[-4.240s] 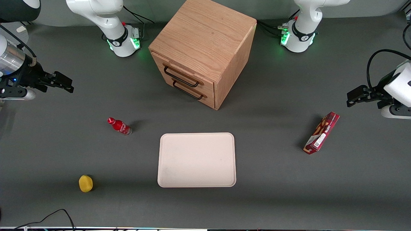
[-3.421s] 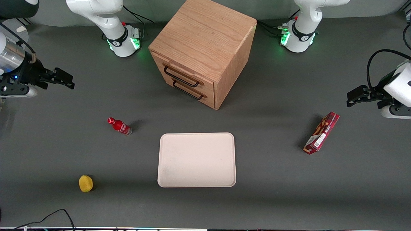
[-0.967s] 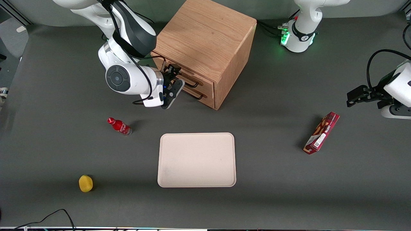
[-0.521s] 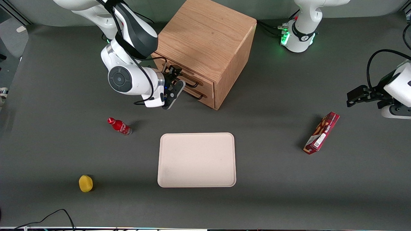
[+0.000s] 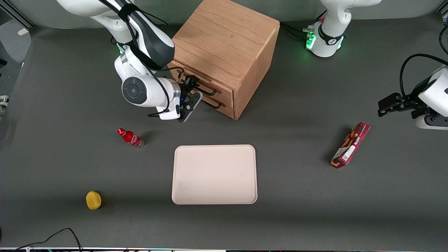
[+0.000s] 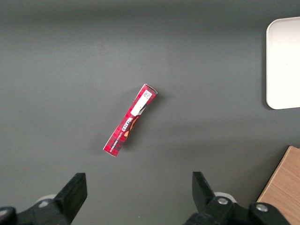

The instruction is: Open upper drawer

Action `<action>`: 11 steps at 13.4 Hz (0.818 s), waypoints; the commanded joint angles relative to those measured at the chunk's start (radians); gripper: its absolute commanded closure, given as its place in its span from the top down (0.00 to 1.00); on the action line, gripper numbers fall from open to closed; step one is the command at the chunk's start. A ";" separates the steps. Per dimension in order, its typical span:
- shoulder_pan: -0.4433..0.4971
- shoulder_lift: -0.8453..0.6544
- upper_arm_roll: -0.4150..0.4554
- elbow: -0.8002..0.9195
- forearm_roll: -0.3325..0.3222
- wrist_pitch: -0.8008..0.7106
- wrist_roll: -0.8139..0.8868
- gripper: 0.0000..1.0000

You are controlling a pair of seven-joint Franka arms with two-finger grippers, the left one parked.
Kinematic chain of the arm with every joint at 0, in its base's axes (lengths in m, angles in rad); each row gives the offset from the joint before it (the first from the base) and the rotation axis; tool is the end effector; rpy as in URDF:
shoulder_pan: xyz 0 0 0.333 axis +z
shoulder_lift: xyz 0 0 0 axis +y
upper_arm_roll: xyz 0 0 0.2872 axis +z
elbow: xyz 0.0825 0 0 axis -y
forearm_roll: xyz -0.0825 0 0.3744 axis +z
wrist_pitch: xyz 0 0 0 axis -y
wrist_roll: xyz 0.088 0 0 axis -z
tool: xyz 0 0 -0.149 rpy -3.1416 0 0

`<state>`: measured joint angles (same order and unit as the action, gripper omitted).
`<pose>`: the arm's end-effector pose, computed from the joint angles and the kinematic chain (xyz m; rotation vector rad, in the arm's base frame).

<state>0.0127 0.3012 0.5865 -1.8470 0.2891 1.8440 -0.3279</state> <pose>0.4540 0.3409 0.3163 -2.4935 -1.0715 0.4377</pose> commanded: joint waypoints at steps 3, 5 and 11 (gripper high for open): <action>-0.010 0.032 -0.013 0.015 -0.033 0.023 -0.085 1.00; -0.013 0.053 -0.016 0.040 -0.060 0.023 -0.085 1.00; -0.011 0.124 -0.069 0.156 -0.096 -0.021 -0.102 1.00</action>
<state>-0.0010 0.3815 0.5383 -1.7649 0.2230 1.8625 -0.4061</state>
